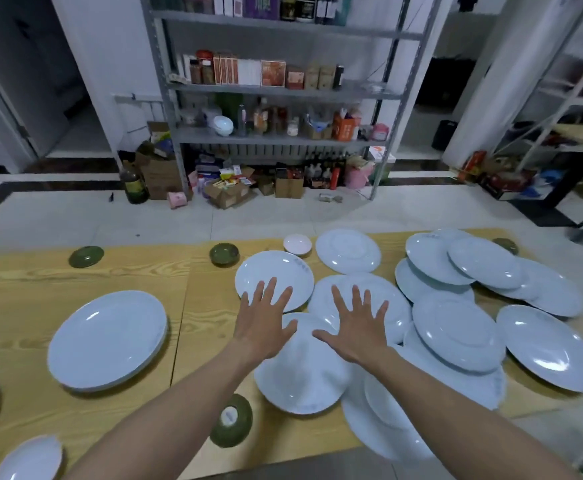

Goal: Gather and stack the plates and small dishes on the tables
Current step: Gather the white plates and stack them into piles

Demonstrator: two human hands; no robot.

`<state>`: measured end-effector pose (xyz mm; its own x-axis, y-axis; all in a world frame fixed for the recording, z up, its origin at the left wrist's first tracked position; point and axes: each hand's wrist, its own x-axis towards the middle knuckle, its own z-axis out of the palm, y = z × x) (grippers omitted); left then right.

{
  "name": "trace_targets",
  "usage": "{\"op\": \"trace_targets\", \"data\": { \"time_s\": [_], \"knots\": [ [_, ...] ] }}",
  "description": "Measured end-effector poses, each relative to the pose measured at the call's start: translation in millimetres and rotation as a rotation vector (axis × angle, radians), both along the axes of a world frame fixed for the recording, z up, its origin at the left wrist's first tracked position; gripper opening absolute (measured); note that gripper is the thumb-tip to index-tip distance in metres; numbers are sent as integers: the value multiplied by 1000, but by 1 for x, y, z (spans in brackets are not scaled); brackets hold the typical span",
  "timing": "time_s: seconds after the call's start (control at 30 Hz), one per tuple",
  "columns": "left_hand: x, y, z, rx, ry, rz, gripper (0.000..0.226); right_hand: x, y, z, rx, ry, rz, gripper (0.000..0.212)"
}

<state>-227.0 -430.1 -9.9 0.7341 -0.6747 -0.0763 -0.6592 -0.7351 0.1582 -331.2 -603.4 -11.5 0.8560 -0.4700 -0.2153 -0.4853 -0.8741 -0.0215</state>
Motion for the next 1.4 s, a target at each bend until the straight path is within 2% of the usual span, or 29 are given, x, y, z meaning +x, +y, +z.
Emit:
{"op": "trace_targets", "data": {
  "time_s": [0.27, 0.67, 1.03, 1.13, 1.27, 1.33, 1.4],
  "knots": [
    [-15, -72, -11, -29, 123, -9, 70, -30, -66, -13, 111, 24, -133, 99],
    [-22, -177, -25, -20, 151, -198, 69, -49, -147, -20, 154, 10, -294, 98],
    [-70, -289, -46, 31, 211, -202, 69, -125, -261, -34, 261, -17, -433, 90],
    [-89, -322, -57, 30, 281, -135, 67, -149, -298, -42, 385, -100, -597, 87],
    [-105, -357, -72, -50, 509, 111, 67, -172, -339, -58, 663, -276, -890, 88],
    [-109, -371, -78, -115, 617, 249, 70, -176, -352, -65, 760, -302, -965, 91],
    [-111, -381, -84, -139, 659, 336, 72, -177, -361, -72, 768, -280, -979, 97]
  ]
}}
